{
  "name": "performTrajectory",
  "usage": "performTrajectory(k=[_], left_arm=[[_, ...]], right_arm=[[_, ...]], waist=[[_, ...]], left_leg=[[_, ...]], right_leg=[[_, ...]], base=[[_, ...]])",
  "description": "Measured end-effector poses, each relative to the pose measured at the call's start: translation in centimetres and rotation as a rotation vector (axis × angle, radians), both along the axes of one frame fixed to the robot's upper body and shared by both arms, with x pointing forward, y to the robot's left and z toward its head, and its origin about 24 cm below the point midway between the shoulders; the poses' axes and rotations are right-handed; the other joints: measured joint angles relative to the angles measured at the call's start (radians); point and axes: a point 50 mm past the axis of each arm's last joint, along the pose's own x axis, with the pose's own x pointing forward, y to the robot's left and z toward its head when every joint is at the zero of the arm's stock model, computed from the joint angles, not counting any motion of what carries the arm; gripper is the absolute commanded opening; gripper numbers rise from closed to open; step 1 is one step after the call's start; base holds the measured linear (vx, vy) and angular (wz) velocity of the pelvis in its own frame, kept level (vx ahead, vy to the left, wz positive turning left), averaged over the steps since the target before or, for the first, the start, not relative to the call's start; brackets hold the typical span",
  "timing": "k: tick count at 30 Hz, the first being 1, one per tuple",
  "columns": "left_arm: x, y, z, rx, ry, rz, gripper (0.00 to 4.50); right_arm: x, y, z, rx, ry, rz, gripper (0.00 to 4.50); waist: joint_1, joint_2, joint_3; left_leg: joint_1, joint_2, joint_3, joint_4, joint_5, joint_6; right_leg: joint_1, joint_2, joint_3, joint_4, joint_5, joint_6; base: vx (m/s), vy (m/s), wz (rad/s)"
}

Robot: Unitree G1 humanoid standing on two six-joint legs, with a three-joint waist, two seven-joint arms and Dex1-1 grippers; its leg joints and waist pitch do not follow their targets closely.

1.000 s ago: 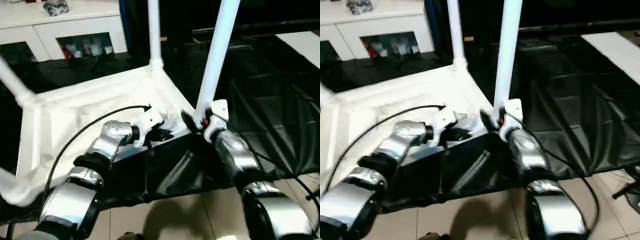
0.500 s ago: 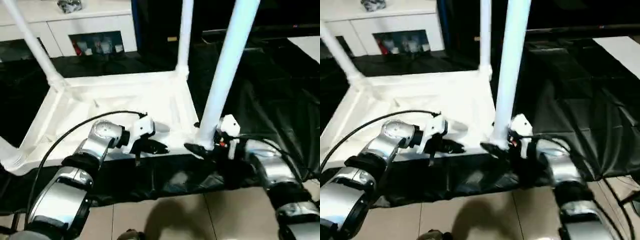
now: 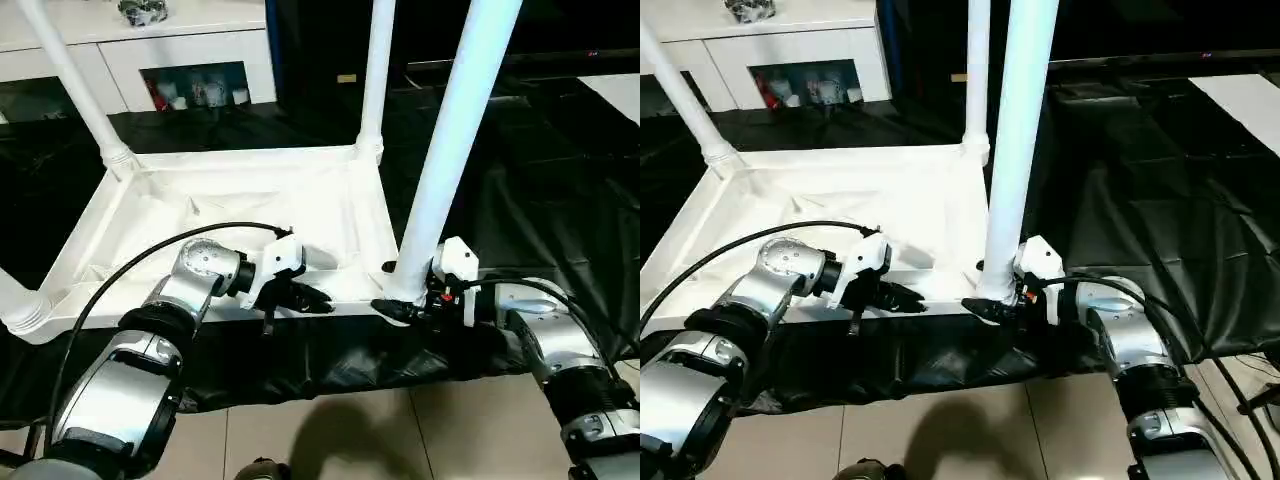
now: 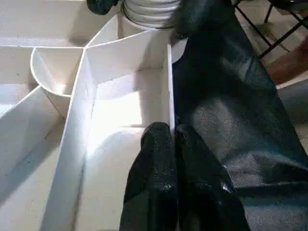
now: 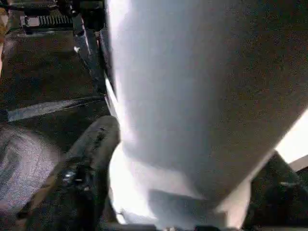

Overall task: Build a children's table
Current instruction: Rotate leg to tighten

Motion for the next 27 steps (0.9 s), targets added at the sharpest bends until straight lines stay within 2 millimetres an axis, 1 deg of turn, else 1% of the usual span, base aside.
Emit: performTrajectory(k=[1,2,9,13,16,17,19,20,23,25,27], left_arm=[[0.0,0.0,0.0,0.001,0.002,-0.001,0.0],[0.0,0.0,0.0,0.001,0.004,-0.001,0.0],[0.1,0.0,-0.1,0.007,0.003,0.006,0.0],[0.8,-0.7,0.1,0.044,-0.026,0.082,0.0],[1.2,-1.8,-0.3,0.04,-0.031,0.177,0.0],[1.3,-2.2,-0.5,0.04,-0.025,0.211,0.0],[1.5,-3.0,-0.7,0.035,-0.024,0.277,0.0],[1.6,-3.6,-0.9,0.022,-0.019,0.315,0.0],[1.6,-4.7,-1.1,0.0,-0.009,0.359,0.0],[1.7,-5.0,-1.1,-0.011,-0.013,0.382,0.0],[1.7,-5.1,-1.0,-0.02,-0.017,0.387,0.0]], right_arm=[[0.0,0.0,0.0,-0.001,0.003,0.001,3.05],[0.0,0.0,0.0,-0.001,0.006,0.002,2.85],[0.0,0.1,-0.1,-0.009,0.021,-0.018,2.74],[0.8,0.7,-0.6,0.001,0.023,-0.177,2.74],[1.6,1.3,-1.2,0.04,0.027,-0.362,2.74],[1.9,1.7,-1.5,0.052,0.033,-0.434,2.74],[2.8,2.2,-1.7,0.06,0.03,-0.563,2.74],[3.3,2.4,-1.8,0.058,0.021,-0.638,2.74],[3.9,2.7,-1.8,0.055,0.006,-0.752,2.74],[4.3,2.9,-1.7,0.063,-0.001,-0.791,2.74],[4.4,3.0,-1.7,0.075,-0.014,-0.806,2.74]], waist=[[0.0,0.0,0.0],[0.0,0.0,0.0],[0.0,0.001,0.0],[-0.003,0.001,-0.001],[-0.011,0.001,-0.001],[-0.018,0.0,0.0],[-0.034,0.0,0.0],[-0.041,0.001,-0.001],[-0.055,0.002,-0.001],[-0.059,0.002,-0.001],[-0.06,0.002,-0.002]], left_leg=[[0.0,0.0,0.0,0.0,0.0,0.0],[0.0,0.0,0.0,0.0,0.0,0.0],[0.001,0.0,0.0,0.002,0.0,0.0],[0.007,0.0,0.001,0.003,0.0,-0.003],[0.017,0.001,0.001,0.002,0.001,-0.006],[0.025,0.0,0.001,-0.001,0.002,-0.007],[0.03,-0.001,0.001,-0.006,0.002,-0.008],[0.031,-0.002,0.001,-0.009,0.002,-0.008],[0.031,-0.005,0.001,-0.012,0.002,-0.008],[0.03,-0.006,0.002,-0.012,0.002,-0.008],[0.027,-0.007,0.002,-0.013,0.002,-0.008]], right_leg=[[0.0,0.0,0.0,0.0,0.0,0.0],[0.0,0.0,0.0,0.001,0.0,0.0],[0.0,0.0,0.0,0.003,0.0,0.0],[0.003,0.0,0.002,0.008,0.001,-0.001],[0.01,-0.001,0.002,0.008,0.003,-0.005],[0.017,-0.001,0.003,0.005,0.003,-0.005],[0.019,-0.001,0.003,-0.004,0.003,-0.004],[0.02,-0.001,0.003,-0.009,0.002,-0.004],[0.022,-0.001,0.004,-0.018,0.007,-0.008],[0.025,-0.002,0.005,-0.019,0.009,-0.01],[0.024,-0.002,0.005,-0.021,0.011,-0.011]], base=[[0.0,0.0,0.0],[0.0,0.0,0.0],[0.0,0.0,0.0],[0.0,0.0,0.0],[0.0,0.0,0.0],[0.0,0.0,0.0],[0.0,0.0,0.0],[0.0,0.0,0.0],[0.0,0.0,0.0],[0.0,0.0,0.0],[0.0,0.0,0.0]])
